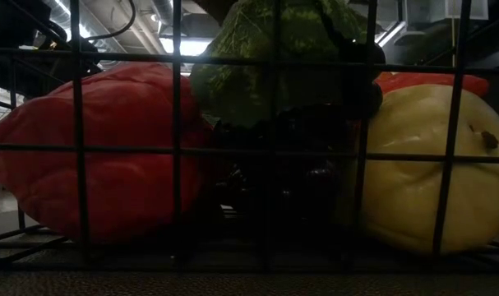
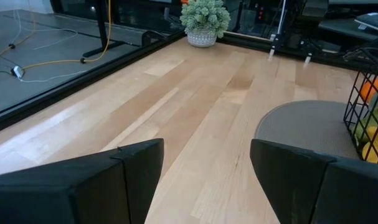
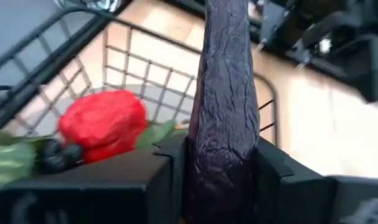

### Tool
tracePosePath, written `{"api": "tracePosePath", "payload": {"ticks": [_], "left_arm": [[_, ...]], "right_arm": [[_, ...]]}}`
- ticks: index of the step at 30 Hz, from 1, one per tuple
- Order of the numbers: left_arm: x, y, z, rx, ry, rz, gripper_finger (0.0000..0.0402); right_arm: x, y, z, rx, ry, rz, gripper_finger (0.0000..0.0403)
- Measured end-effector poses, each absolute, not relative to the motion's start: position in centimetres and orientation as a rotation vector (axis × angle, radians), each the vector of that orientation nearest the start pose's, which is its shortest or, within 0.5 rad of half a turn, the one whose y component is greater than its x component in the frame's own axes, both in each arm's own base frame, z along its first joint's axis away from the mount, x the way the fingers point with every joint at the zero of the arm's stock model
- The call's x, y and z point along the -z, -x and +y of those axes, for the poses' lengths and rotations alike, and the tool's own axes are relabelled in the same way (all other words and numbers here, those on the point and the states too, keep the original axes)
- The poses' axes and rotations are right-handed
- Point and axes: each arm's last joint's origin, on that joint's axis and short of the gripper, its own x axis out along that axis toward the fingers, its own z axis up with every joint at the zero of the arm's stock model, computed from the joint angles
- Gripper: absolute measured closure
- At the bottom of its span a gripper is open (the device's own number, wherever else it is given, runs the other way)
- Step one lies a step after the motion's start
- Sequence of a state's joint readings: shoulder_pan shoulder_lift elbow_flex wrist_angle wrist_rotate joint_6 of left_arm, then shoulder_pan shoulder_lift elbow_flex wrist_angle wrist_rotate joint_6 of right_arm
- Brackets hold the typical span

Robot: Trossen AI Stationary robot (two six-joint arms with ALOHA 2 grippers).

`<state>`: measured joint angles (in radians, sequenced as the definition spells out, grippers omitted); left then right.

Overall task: Build produce basket
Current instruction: Put the eggplant into the black wire basket, then return to Home Position

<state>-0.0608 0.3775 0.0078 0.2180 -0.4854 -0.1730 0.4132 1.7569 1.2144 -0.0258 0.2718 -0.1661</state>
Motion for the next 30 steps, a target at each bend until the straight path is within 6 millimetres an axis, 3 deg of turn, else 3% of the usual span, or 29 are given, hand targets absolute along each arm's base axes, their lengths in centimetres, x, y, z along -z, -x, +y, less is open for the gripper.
{"api": "tracePosePath", "payload": {"ticks": [11, 20, 30], "left_arm": [[-15.41, -11.76, 0.64, -0.435, 0.129, 0.110, 0.0172], [-15.41, -11.76, 0.64, -0.435, 0.129, 0.110, 0.0172], [-15.41, -11.76, 0.63, -0.435, 0.129, 0.110, 0.0172]], "right_arm": [[-23.13, -35.69, 14.86, -0.187, 0.368, 0.588, 0.0294], [-23.13, -35.69, 14.86, -0.184, 0.355, 0.590, 0.0174], [-23.48, -35.71, 14.86, -0.179, 0.344, 0.582, 0.0155]]}}
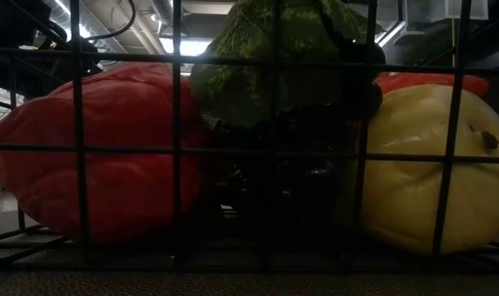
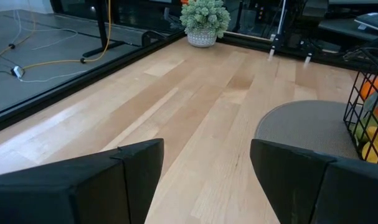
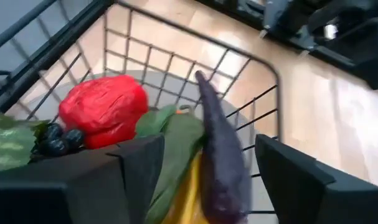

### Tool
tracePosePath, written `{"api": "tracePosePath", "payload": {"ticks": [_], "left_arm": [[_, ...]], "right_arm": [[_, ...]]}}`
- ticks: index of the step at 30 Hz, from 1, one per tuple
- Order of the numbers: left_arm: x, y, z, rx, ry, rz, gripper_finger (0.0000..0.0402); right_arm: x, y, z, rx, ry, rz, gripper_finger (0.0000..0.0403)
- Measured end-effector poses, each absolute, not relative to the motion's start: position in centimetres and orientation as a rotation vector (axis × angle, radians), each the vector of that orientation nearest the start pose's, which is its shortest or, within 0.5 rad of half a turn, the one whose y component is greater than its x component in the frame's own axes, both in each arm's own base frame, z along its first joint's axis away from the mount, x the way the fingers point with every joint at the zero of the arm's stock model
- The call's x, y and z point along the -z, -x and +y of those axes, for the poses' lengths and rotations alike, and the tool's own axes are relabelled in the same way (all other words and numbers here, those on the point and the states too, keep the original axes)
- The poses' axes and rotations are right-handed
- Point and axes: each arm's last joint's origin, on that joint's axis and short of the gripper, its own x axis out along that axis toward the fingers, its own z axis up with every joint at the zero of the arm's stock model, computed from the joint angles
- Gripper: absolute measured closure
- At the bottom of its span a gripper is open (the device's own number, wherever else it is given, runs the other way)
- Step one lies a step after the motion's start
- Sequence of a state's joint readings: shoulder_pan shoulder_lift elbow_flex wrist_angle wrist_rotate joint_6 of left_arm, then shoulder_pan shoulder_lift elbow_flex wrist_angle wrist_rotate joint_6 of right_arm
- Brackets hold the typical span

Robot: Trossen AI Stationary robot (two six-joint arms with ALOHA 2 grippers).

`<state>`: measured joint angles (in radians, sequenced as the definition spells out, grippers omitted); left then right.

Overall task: Build produce basket
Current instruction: Return to Home Position

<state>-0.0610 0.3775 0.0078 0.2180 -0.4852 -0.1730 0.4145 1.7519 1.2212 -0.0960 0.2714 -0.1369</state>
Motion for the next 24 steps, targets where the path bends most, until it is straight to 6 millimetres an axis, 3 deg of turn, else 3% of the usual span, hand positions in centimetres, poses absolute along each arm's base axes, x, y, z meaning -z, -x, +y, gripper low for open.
{"api": "tracePosePath", "payload": {"ticks": [10, 18, 24], "left_arm": [[-15.4, -11.8, 0.6, -0.435, 0.129, 0.110, 0.0172], [-15.4, -11.8, 0.6, -0.435, 0.129, 0.110, 0.0172], [-15.4, -11.8, 0.6, -0.434, 0.129, 0.110, 0.0172]], "right_arm": [[-27.7, -35.2, 14.8, -0.049, 0.478, 0.765, 0.0192], [-30.9, -32.3, 14.2, 0.004, 0.485, 1.066, 0.0247], [-32.3, -30.7, 13.3, 0.071, 0.488, 1.207, 0.0255]]}}
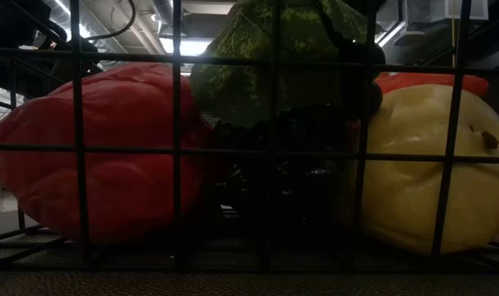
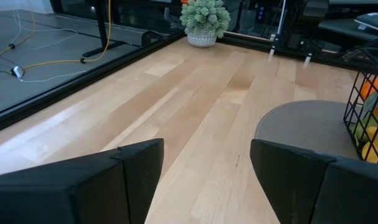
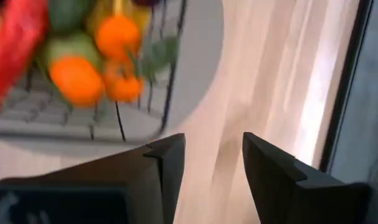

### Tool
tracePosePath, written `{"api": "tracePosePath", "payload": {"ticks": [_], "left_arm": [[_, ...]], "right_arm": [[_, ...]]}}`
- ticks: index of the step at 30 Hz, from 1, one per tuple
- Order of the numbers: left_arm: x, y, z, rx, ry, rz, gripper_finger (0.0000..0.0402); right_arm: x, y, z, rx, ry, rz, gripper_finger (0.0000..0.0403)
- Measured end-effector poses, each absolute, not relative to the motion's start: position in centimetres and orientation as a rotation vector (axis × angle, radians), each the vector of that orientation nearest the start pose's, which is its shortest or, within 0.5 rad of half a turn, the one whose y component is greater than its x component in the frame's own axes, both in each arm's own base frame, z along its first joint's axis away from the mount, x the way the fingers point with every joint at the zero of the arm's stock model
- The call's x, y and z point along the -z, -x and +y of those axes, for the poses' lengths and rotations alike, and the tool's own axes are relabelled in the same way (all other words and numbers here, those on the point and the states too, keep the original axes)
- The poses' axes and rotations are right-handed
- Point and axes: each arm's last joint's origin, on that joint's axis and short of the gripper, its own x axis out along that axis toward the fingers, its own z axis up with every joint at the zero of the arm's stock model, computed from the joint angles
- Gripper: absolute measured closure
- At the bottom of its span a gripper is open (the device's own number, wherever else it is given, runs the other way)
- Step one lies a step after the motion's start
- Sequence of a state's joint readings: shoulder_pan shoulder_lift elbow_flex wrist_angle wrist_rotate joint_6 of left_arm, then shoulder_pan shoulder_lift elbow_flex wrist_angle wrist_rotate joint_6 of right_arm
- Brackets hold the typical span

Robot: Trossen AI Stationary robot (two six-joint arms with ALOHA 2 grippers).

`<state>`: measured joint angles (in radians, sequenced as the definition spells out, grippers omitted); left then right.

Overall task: Build produce basket
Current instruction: Return to Home Position

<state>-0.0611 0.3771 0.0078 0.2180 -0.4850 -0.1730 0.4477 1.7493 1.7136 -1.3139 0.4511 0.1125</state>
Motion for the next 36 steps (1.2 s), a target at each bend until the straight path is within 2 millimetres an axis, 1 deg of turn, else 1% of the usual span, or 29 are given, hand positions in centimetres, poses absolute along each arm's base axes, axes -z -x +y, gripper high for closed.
{"api": "tracePosePath", "payload": {"ticks": [3, 5, 7, 10, 15, 17, 21, 23, 26, 29, 32, 36], "left_arm": [[-15.4, -11.8, 0.6, -0.434, 0.129, 0.110, 0.0172], [-15.4, -11.8, 0.6, -0.434, 0.129, 0.110, 0.0172], [-15.4, -11.8, 0.6, -0.435, 0.129, 0.110, 0.0172], [-15.4, -11.8, 0.6, -0.435, 0.130, 0.107, 0.0172], [-15.4, -11.8, 0.6, -0.434, 0.129, 0.110, 0.0172], [-15.4, -11.8, 0.6, -0.434, 0.129, 0.110, 0.0172], [-15.4, -11.8, 0.6, -0.434, 0.129, 0.110, 0.0172], [-15.4, -11.8, 0.6, -0.434, 0.129, 0.110, 0.0172], [-15.4, -11.8, 0.6, -0.434, 0.129, 0.110, 0.0172], [-15.4, -11.8, 0.6, -0.434, 0.129, 0.110, 0.0172], [-15.4, -11.8, 0.6, -0.434, 0.129, 0.110, 0.0172], [-15.4, -11.8, 0.6, -0.434, 0.129, 0.110, 0.0172]], "right_arm": [[-32.1, -29.7, 12.9, 0.127, 0.475, 1.301, 0.0255], [-32.3, -28.9, 12.5, 0.197, 0.429, 1.352, 0.0255], [-32.9, -27.2, 11.8, 0.280, 0.366, 1.374, 0.0255], [-33.5, -24.5, 10.3, 0.351, 0.301, 1.302, 0.0255], [-32.8, -19.7, 7.5, 0.455, 0.137, 1.122, 0.0255], [-31.9, -18.1, 6.6, 0.460, 0.039, 1.026, 0.0255], [-28.8, -15.9, 5.0, 0.410, -0.114, 0.795, 0.0255], [-26.6, -15.1, 4.3, 0.358, -0.123, 0.676, 0.0255], [-23.5, -14.1, 3.7, 0.274, -0.078, 0.490, 0.0255], [-20.6, -13.0, 3.2, 0.207, -0.025, 0.386, 0.0255], [-19.0, -11.9, 2.6, 0.198, -0.051, 0.316, 0.0255], [-18.0, -10.9, 2.1, 0.202, -0.073, 0.257, 0.0255]]}}
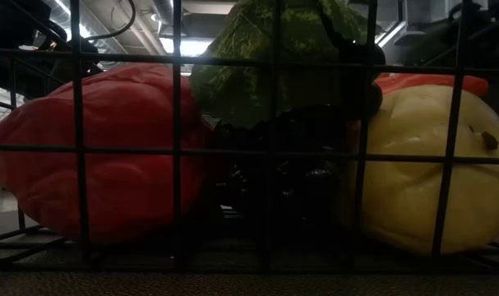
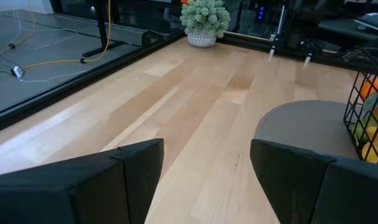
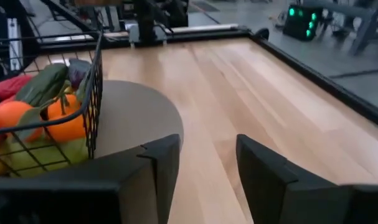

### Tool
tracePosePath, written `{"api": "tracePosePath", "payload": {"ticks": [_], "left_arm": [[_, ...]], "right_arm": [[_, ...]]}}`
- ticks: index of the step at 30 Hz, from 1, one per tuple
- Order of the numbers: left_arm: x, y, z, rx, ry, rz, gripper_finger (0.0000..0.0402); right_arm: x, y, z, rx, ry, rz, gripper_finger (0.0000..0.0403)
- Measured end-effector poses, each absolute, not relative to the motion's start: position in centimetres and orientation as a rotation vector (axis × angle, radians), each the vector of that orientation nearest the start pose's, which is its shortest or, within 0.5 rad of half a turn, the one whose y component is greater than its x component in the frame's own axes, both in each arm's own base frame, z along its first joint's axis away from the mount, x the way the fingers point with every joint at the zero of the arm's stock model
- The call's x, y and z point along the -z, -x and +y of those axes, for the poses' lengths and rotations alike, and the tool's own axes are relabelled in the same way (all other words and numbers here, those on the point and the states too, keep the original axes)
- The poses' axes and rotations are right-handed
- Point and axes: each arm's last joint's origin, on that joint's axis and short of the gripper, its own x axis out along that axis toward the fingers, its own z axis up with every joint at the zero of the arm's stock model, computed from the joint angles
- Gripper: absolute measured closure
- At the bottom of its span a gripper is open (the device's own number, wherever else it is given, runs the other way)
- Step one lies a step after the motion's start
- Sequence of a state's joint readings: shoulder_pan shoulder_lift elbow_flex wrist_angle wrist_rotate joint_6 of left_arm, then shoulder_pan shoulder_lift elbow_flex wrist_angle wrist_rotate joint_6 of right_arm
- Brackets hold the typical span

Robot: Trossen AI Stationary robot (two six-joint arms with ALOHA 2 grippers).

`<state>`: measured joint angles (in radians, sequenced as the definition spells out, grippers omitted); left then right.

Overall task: Build produce basket
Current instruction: Return to Home Position

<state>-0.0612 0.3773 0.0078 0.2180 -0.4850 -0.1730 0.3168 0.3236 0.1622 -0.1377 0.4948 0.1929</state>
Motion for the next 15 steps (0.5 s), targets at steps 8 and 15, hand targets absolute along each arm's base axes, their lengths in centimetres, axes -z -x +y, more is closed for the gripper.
{"api": "tracePosePath", "payload": {"ticks": [8, 15], "left_arm": [[-15.4, -11.8, 0.6, -0.434, 0.129, 0.110, 0.0172], [-15.4, -11.8, 0.6, -0.434, 0.129, 0.110, 0.0172]], "right_arm": [[-16.7, -10.0, 2.1, 0.077, 0.001, 0.135, 0.0255], [-17.1, -9.4, 2.3, -0.050, 0.042, 0.017, 0.0255]]}}
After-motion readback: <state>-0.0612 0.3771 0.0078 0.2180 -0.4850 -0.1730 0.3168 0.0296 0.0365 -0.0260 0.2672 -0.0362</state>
